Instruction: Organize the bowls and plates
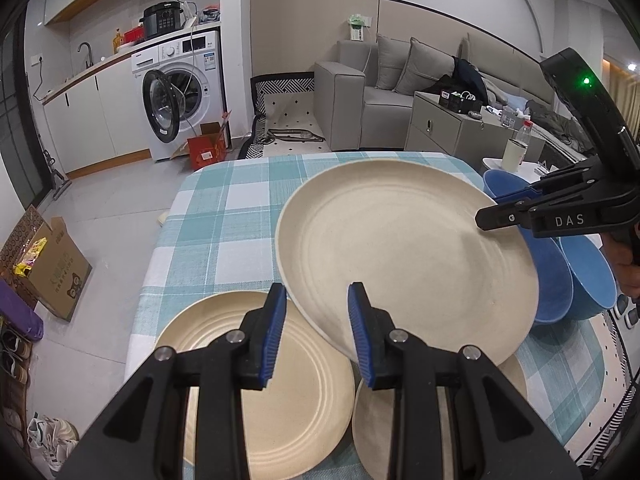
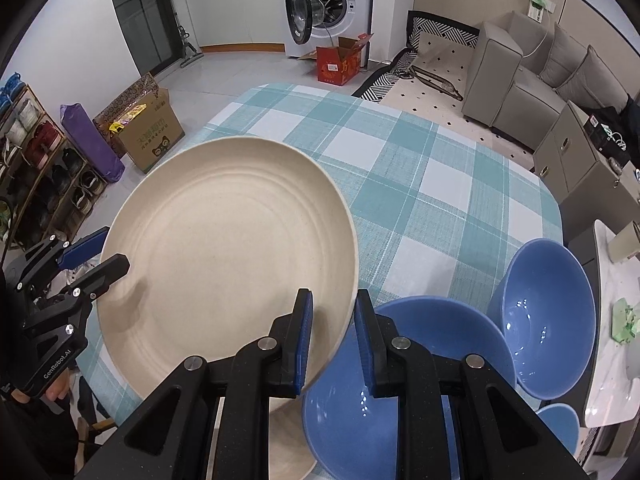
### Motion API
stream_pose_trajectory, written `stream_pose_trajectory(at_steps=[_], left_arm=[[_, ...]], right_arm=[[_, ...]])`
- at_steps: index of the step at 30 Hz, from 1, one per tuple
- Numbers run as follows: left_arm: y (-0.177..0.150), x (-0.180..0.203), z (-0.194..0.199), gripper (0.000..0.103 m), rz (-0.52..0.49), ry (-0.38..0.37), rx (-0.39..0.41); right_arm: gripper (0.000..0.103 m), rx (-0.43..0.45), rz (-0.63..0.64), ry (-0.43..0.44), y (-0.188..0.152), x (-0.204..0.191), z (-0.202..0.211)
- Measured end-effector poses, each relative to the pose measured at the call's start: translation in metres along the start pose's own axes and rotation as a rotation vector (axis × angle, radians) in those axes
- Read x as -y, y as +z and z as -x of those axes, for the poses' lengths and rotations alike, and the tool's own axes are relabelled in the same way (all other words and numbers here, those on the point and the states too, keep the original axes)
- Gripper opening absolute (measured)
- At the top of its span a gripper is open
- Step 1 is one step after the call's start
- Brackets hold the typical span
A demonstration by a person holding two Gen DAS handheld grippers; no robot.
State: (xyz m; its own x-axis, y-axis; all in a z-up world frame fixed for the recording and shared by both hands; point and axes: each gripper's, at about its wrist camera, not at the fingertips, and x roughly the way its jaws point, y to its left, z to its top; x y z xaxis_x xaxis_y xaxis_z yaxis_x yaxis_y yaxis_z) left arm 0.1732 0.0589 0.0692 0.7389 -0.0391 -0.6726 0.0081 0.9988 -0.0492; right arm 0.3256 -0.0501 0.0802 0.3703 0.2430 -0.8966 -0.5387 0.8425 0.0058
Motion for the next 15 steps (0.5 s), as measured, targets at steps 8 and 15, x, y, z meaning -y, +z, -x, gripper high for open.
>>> stream_pose_trajectory(at_steps=[8, 15], left_arm=[[-0.011, 0.001, 0.02, 0.03, -0.01, 0.008, 0.033], [-0.021, 0.004, 0.035, 0.03, -0.014, 0.004, 0.052]], right_arm=[[0.021, 0.03, 0.014, -0.003, -0.016, -0.014, 0.015], [0.021, 0.055, 0.029, -0.014, -0.031, -0.025, 0.03]])
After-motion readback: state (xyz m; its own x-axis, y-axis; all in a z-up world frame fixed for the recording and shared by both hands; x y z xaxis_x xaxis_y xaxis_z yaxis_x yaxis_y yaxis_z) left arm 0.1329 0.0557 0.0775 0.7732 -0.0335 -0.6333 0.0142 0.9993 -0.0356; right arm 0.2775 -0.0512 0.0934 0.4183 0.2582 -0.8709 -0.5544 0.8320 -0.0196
